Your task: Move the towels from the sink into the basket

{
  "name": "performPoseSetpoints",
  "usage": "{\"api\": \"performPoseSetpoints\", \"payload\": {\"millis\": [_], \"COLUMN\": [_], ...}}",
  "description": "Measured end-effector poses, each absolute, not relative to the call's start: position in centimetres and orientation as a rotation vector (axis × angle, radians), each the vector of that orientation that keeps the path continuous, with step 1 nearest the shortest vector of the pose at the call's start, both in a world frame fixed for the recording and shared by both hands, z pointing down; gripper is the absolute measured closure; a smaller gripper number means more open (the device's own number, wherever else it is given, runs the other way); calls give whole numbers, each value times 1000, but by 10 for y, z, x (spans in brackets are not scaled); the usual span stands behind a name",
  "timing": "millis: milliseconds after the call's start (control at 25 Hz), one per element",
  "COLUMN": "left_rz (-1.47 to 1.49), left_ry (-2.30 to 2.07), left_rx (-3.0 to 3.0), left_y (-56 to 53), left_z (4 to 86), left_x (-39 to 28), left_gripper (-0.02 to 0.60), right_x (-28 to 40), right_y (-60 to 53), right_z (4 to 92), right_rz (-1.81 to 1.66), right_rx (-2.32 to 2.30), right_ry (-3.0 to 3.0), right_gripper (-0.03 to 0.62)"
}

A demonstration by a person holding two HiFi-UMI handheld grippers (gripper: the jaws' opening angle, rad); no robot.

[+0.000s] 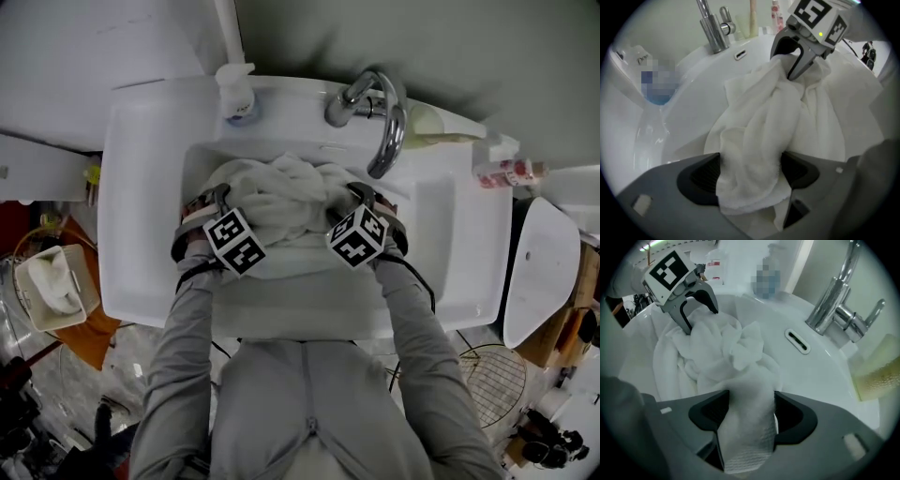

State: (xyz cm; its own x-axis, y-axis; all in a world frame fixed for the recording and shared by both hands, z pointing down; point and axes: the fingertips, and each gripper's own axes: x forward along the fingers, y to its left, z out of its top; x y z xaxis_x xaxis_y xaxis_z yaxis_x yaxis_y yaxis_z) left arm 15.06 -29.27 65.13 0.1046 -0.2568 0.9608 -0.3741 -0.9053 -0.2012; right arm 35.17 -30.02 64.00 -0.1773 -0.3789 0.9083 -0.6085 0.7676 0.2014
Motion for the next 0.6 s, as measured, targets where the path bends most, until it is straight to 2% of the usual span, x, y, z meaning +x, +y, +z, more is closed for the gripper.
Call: {"api": "performPoseSetpoints", "payload": {"millis": [360, 440, 600], "left_rz": [1959, 1934, 1928], "left_ry": [-483, -474, -466], "left_rx": [2181, 2171, 2153], "left_y": [-297, -295, -289], "left_z": [670, 670, 669], "left_x": [158, 159, 161], "left_gripper": [148, 176, 247], "right_x": [350, 349, 346], "right_y": [-311, -310, -304], "right_z": [664, 664, 664], "right_rz": [161, 159, 133], "right_rx": [682, 663, 619], "right_ry": [-1711, -1709, -1702], "right_gripper": [317, 326, 427]}}
